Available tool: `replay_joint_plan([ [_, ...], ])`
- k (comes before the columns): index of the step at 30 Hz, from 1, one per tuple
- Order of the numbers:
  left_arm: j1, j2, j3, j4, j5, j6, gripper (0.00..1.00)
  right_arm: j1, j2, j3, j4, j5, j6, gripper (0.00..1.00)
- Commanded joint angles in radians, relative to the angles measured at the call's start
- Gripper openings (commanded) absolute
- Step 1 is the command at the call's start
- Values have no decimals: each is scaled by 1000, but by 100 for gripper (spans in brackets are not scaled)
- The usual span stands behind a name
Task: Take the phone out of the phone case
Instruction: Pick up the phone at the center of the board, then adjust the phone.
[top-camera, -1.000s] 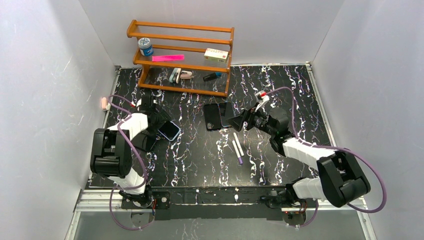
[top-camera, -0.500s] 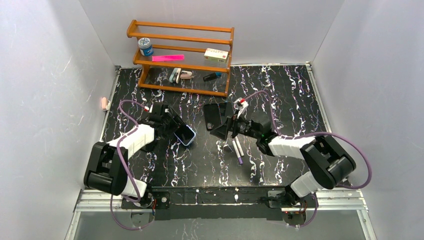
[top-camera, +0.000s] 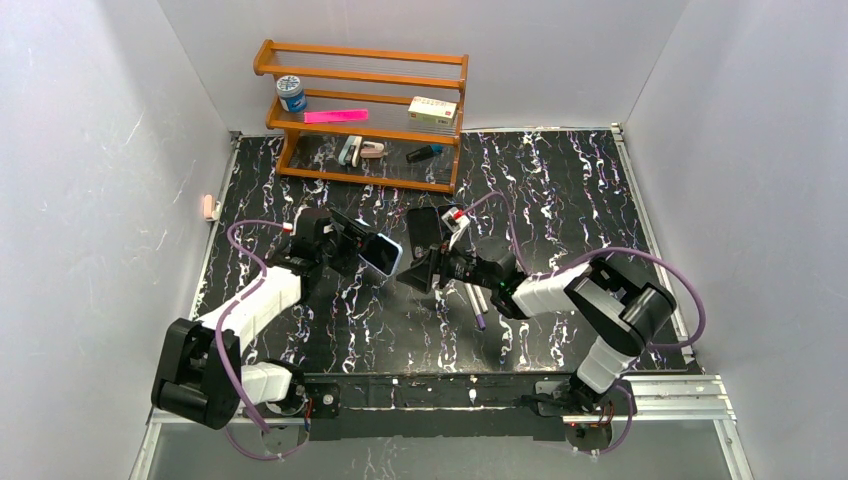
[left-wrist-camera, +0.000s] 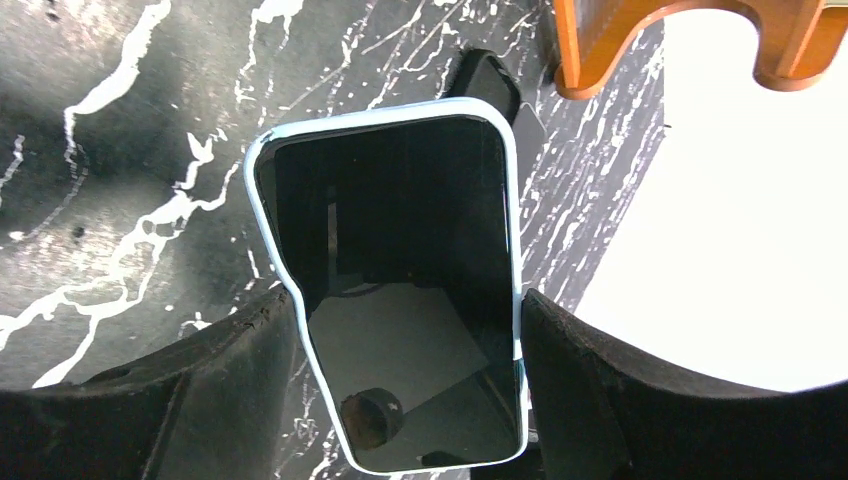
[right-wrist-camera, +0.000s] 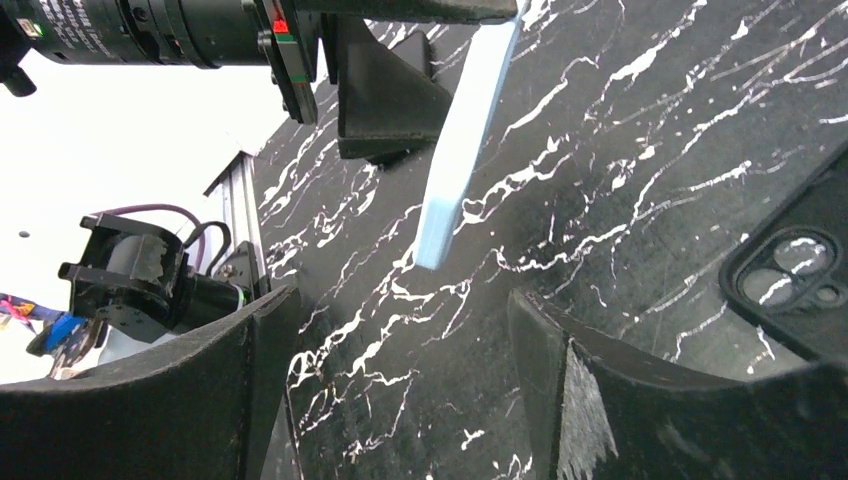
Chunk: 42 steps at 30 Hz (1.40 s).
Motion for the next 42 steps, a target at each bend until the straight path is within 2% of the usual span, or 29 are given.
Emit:
replay_joint_plan([
  [1, -26, -40, 6, 64, 10, -87, 0, 19, 28, 52, 134, 43, -16, 82],
  [9, -85, -44, 16, 77, -12, -110, 0, 26, 108, 99, 199, 67, -19, 74],
  [13, -105, -45, 17, 83, -16, -112, 0, 26, 132, 110, 229, 69, -20, 63],
  [16, -113, -40, 16, 97, -8, -96, 3, 26, 136, 116, 237, 81, -23, 44],
  [18, -113, -46, 14, 98, -7, -76, 8, 25, 123, 113, 220, 91, -29, 21],
  [20, -113, -60, 15, 87, -21, -35, 18, 18, 99, 103, 200, 95, -37, 8],
  [21, -112, -69, 19, 74, -31, -12, 26, 13, 87, 95, 193, 93, -40, 3],
  [22, -112, -77, 26, 59, -44, 23, 37, 1, 73, 88, 182, 87, -39, 1],
  [23, -112, -87, 41, 41, -54, 61, 52, -10, 53, 83, 169, 79, -40, 1],
  [24, -112, -94, 58, 21, -57, 106, 62, -20, 40, 77, 154, 65, -41, 1],
  [26, -112, -110, 98, -35, -98, 218, 76, -46, 11, 65, 129, 31, -44, 1],
  [28, -112, -127, 138, -93, -127, 332, 84, -76, -21, 55, 94, -13, -44, 1],
  [31, -112, -160, 198, -152, -159, 524, 91, -117, -74, 59, -4, -84, -79, 1],
  [35, -112, -169, 303, -240, -126, 793, 94, -159, -139, 78, -146, -142, -163, 1],
  [38, -112, -154, 370, -290, -9, 997, 94, -183, -167, 107, -228, -209, -217, 1],
  [42, -112, -136, 419, -322, 133, 1172, 94, -187, -179, 162, -347, -274, -311, 1],
])
